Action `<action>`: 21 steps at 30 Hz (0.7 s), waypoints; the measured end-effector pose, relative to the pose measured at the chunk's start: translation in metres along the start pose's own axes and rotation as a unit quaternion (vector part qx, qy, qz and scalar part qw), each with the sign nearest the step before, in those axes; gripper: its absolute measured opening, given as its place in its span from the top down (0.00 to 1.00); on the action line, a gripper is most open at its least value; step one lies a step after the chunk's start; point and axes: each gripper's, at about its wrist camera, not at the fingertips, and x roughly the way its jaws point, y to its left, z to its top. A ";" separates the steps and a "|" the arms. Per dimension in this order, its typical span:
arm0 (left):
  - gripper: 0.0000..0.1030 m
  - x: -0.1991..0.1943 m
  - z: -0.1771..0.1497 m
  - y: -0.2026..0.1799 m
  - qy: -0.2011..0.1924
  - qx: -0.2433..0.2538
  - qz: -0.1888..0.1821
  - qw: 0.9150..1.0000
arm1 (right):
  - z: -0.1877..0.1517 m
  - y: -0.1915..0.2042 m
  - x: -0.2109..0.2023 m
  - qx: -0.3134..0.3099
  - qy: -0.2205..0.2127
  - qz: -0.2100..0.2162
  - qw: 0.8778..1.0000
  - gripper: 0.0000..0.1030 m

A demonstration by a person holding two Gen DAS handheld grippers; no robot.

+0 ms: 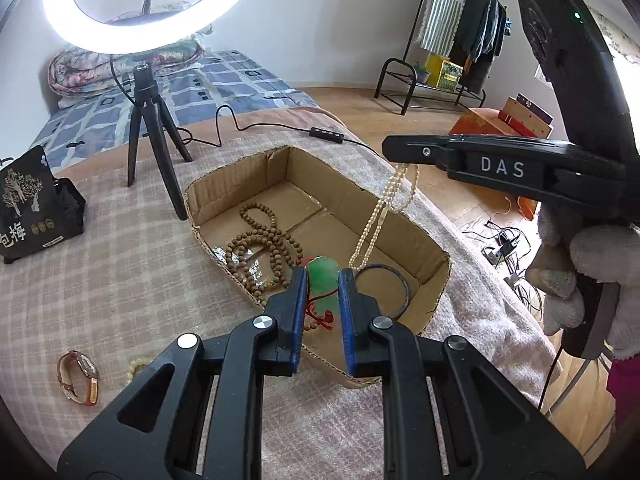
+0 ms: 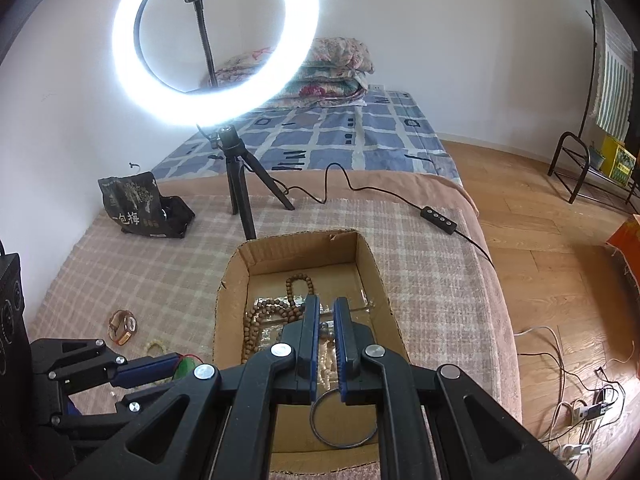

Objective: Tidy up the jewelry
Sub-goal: 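Open both tools to release the pendant and pearl necklace into the box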

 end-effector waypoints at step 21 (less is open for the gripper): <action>0.61 0.014 0.000 -0.018 0.011 0.018 -0.010 1.000 | -0.010 -0.013 0.024 0.025 0.022 -0.002 0.999 0.65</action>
